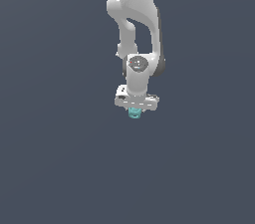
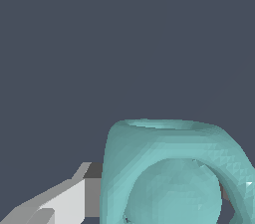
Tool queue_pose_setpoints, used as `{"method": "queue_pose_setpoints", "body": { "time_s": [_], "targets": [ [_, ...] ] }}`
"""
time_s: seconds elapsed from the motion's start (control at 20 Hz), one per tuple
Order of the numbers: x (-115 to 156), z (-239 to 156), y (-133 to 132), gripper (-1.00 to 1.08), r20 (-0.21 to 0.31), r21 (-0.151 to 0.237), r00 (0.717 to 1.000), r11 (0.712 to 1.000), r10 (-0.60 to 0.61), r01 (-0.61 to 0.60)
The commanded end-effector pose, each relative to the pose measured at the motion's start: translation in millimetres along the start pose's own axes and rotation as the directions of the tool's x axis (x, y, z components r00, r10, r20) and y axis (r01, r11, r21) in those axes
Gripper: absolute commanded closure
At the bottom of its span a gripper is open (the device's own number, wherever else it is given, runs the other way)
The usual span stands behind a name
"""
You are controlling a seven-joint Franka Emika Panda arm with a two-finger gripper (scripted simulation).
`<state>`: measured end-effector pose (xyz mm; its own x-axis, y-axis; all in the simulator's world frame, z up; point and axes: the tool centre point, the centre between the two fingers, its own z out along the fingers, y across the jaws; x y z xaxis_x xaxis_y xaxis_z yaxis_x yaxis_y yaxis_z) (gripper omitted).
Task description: Pick up the object and move it to a goal position.
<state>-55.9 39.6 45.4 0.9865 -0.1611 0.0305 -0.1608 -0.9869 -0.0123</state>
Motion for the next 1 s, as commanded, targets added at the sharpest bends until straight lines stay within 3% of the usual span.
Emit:
{"method": "queue_pose_setpoints", "body": {
  "time_s": [0.0, 0.2, 0.45, 0.95],
  "targets": [
    [9, -4, -2, 1.08, -0.027, 0.011, 1.000, 1.000, -0.008, 0.008],
    [33, -16, -8, 1.08, -0.099, 0.039, 0.995, 0.999, -0.027, 0.031],
    [72, -42, -17, 1.08, -0.226, 0.084, 0.973, 0.994, -0.055, 0.075],
    [142, -115, -37, 1.08, -0.487, 0.159, 0.869, 0.970, -0.087, 0.186]
  ]
}}
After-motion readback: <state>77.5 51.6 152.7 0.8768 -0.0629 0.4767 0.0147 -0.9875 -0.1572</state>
